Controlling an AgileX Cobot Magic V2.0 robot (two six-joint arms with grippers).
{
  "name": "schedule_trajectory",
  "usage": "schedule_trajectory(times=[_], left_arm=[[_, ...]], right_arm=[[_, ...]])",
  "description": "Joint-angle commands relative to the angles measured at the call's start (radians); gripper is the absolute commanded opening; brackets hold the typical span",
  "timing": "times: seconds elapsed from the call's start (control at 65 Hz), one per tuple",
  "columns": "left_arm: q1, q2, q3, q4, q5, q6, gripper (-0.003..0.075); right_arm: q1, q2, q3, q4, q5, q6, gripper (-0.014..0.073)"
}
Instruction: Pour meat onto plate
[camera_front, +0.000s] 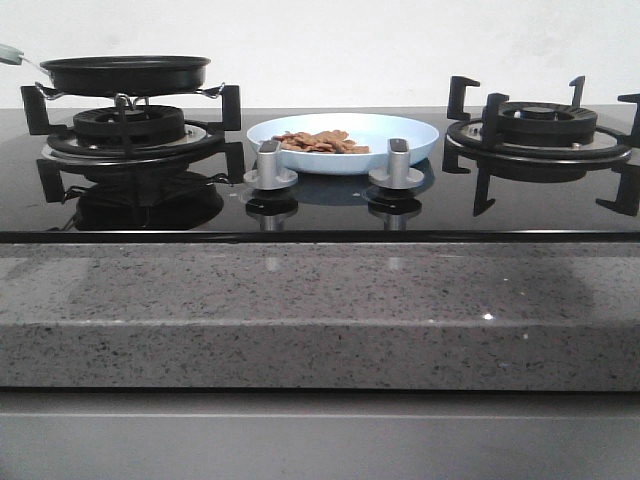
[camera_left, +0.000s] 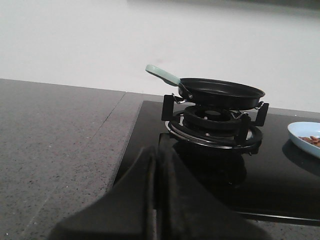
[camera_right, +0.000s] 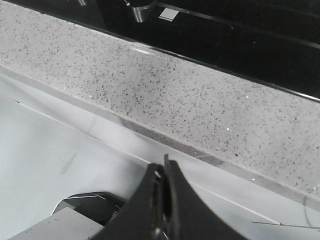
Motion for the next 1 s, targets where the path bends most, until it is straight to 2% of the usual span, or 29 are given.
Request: schedule_trajectory(times=[0.0,0.092,0.339,0.462,0.662,0.862,0.985], left_arm=[[-0.002,-0.017,0.005,-0.008,-0.084,-0.001,-0.0020],[-0.002,-0.017,0.005,-0.008,-0.084,-0.001,-0.0020],[-0.002,-0.015,0.005,-0.008,-0.084,-0.001,-0.0020],[-0.002,-0.015,0.005,-0.008,-0.084,-0.001,-0.0020],[-0.002,-0.015,0.005,-0.008,-0.084,-0.001,-0.0020],[-0.002,-0.015,0.005,-0.008,-0.084,-0.001,-0.0020],[-0.002,-0.015,0.005,-0.008,-0.084,-0.001,-0.0020]], right_arm=[[0.003,-0.012,-0.026,0.019,-0.045,-0.005,-0.0120],[-0.021,-0.069,-0.001,-0.038,-0.099,-0.018,-0.0120],[-0.211,-0.311,0.259,-0.033,-0.553,-0.018,-0.0120],[-0.275,-0.416,0.408,-0.011,-0.689,-0.018,-0.0120],[-0.255,-0.512,0.590,-0.005,-0.829,-0.018,-0.0120],[-0.221,-0.576,0.694,-0.005,-0.961,-0.018,-0.0120],[-0.232,-0.576,0.695,-0.005,-0.952,-0.018,-0.0120]])
